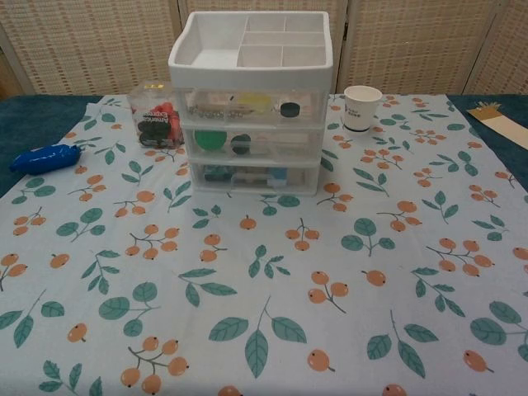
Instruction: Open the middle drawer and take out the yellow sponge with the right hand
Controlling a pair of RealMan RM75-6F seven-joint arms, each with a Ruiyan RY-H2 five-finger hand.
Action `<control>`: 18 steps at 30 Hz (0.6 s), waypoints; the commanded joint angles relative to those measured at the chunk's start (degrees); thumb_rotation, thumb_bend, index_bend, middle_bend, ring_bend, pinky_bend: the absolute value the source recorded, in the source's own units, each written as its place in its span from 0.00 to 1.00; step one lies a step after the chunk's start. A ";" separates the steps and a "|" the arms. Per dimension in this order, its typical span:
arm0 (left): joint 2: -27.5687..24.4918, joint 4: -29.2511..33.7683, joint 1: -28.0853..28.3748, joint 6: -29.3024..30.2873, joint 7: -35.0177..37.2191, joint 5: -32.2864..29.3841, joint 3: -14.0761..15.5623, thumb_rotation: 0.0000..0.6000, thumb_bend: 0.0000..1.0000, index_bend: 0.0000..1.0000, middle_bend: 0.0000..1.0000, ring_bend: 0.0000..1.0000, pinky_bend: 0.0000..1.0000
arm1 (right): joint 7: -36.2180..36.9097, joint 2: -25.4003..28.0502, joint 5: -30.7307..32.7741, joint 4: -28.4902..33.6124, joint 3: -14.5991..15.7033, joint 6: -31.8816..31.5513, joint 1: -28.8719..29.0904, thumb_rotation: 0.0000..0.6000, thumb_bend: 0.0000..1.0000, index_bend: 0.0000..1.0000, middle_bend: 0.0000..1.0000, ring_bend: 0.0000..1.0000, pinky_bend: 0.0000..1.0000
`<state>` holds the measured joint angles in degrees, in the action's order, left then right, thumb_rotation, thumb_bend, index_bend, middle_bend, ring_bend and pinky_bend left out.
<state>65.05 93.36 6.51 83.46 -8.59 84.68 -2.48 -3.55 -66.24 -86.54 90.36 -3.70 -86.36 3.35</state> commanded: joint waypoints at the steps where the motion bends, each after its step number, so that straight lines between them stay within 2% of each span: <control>1: 0.06 -0.11 0.02 0.05 -0.04 0.15 0.07 1.00 0.18 0.02 0.00 0.04 0.11 | 0.00 -0.02 -0.11 0.09 0.06 0.05 0.04 1.00 0.19 0.00 0.12 0.00 0.07; 8: 0.05 -0.13 0.02 0.10 -0.09 0.47 0.27 1.00 0.18 0.02 0.00 0.04 0.11 | 0.72 -0.03 -0.99 0.65 0.60 0.39 0.20 1.00 0.19 0.01 0.12 0.02 0.07; 13: -0.05 0.10 -0.03 0.39 0.23 0.70 0.26 1.00 0.18 0.02 0.00 0.04 0.11 | 2.00 -0.18 -2.22 1.40 0.48 0.66 1.02 1.00 0.19 0.01 0.14 0.06 0.13; 18: -0.20 0.08 0.05 0.23 0.48 0.96 0.42 1.00 0.18 0.02 0.00 0.04 0.11 | 4.73 0.31 -3.26 4.43 0.07 3.72 3.62 1.00 0.19 0.01 0.16 0.10 0.20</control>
<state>64.84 93.44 6.57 83.68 -8.10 85.64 -2.06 0.44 -66.15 -89.45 93.80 -3.43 -83.72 6.04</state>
